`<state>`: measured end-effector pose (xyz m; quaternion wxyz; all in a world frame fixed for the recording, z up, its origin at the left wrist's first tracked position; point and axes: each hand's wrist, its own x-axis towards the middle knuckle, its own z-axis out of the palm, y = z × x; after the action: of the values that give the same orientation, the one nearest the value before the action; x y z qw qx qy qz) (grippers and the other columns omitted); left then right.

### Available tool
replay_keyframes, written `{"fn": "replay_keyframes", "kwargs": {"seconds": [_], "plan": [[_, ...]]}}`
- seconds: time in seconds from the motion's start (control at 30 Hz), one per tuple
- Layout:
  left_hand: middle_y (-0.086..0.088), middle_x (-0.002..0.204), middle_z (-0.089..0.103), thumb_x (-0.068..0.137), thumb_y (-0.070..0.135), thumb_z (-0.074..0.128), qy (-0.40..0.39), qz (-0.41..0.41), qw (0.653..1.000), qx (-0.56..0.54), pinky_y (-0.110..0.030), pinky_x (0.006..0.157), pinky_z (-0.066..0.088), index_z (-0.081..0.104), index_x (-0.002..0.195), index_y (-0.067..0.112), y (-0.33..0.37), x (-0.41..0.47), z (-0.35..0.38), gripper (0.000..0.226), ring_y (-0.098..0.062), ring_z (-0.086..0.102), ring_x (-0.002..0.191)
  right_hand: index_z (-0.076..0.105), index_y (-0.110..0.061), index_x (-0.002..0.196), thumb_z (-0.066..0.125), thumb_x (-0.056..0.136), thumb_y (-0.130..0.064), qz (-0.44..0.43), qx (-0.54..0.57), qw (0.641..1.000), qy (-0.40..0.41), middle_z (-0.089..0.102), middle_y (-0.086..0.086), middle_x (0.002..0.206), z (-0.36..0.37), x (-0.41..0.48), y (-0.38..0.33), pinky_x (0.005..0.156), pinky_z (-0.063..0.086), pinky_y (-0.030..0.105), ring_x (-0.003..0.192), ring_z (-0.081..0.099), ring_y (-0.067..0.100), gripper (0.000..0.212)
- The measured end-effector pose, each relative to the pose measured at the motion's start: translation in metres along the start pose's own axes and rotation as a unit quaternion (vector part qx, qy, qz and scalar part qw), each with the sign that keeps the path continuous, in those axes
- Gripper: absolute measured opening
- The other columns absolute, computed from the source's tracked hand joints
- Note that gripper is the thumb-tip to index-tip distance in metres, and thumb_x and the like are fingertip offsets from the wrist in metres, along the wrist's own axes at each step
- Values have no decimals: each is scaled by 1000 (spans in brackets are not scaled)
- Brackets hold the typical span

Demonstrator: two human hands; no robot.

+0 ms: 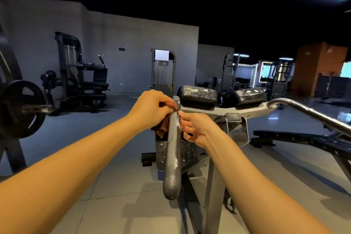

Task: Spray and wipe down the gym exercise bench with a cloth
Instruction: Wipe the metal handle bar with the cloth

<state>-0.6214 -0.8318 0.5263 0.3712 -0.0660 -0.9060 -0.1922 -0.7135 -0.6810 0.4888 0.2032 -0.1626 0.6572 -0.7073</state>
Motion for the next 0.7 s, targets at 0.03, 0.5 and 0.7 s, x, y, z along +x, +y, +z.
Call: {"fn": "replay_keyframes", "kwargs": {"seconds": [0.03, 0.5, 0.7], "plan": [[9, 90, 75, 93, 20, 71, 5, -21, 1000, 3, -40, 87, 56, 83, 95, 30, -5, 16, 5, 16, -11, 66, 87, 70, -19, 93, 73, 94, -30, 0, -1, 1000, 3, 68, 0, 87, 0, 1, 0, 59, 40, 25, 65, 58, 9, 11], [15, 88, 71, 92, 24, 75, -75, 50, 994, -62, -25, 79, 54, 82, 97, 36, 15, -43, -26, 15, -9, 66, 87, 72, -19, 94, 72, 95, -31, -13, -29, 999, -3, 70, -2, 80, -2, -2, -4, 61, 40, 24, 65, 58, 8, 12], [19, 80, 71, 94, 19, 71, 8, -34, 999, -18, -45, 95, 55, 83, 90, 28, -15, 38, 11, 16, -6, 65, 81, 73, -21, 98, 73, 93, -37, 0, -7, 1000, -11, 70, -1, 88, -2, 11, 6, 57, 39, 24, 79, 57, 13, 17]]}}
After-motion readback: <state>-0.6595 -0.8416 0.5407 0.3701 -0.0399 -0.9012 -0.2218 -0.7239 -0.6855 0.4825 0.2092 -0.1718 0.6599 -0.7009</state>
